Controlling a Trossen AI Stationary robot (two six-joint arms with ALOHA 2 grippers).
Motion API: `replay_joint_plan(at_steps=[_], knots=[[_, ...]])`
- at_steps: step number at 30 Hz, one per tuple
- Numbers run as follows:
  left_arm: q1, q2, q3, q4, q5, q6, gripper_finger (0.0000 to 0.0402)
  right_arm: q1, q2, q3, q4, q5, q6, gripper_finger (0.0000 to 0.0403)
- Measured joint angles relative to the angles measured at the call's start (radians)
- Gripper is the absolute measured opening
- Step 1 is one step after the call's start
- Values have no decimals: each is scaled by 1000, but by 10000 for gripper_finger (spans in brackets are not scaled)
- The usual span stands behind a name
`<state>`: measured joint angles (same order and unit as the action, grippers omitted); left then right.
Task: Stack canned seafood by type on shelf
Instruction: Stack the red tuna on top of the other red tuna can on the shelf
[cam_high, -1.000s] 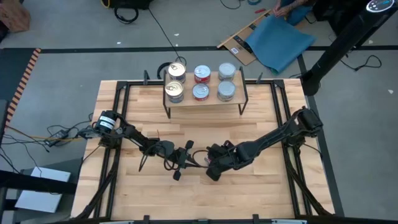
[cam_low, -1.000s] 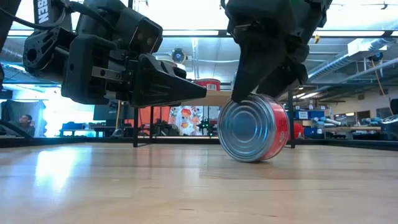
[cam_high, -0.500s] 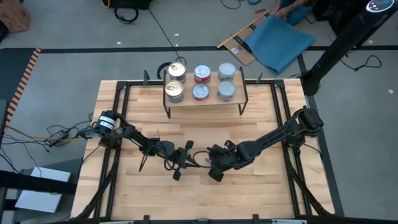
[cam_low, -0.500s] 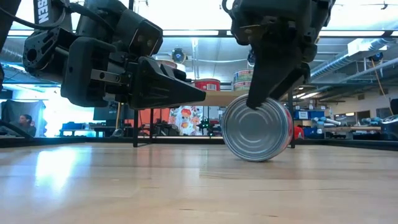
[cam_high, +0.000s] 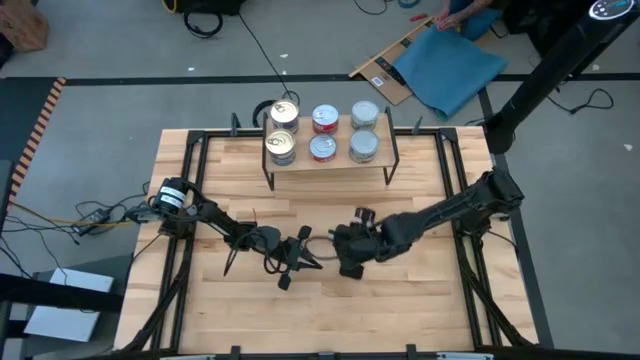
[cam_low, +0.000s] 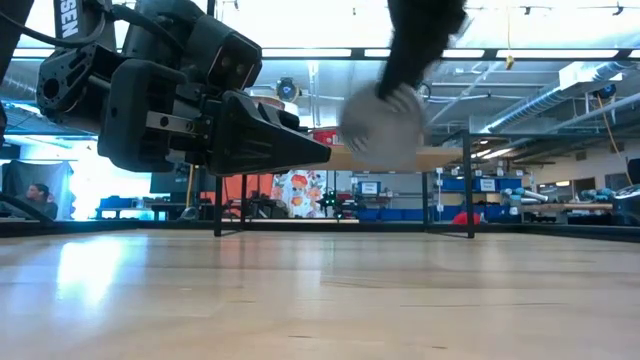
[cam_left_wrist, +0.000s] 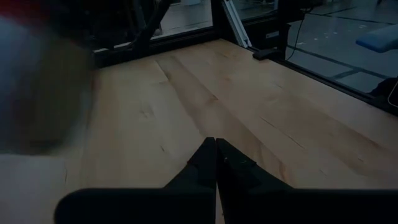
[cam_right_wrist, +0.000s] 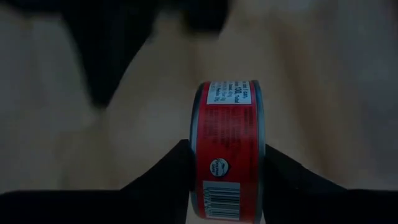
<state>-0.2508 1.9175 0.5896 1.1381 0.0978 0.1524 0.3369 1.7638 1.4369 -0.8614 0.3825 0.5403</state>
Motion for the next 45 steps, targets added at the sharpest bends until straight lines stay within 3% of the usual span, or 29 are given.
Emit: replay_joint_plan(at_steps=[5,10,19,29,38,45], knots=[[0,0,0,0,0,0,6,-80,0,146,-71,180,-294,144],[2,0,0,0,0,-2,6,-190,0,207,1,326,-656,144],[2,0,0,-4,0,-1,6,-400,18,211,180,330,-1065,144],[2,0,0,-7,0,0,6,-495,86,211,219,283,-1159,151],[2,0,1,-8,-1,0,6,-498,97,211,240,275,-1153,268],[2,0,1,-8,-1,-2,6,-505,97,211,238,242,-1083,309]])
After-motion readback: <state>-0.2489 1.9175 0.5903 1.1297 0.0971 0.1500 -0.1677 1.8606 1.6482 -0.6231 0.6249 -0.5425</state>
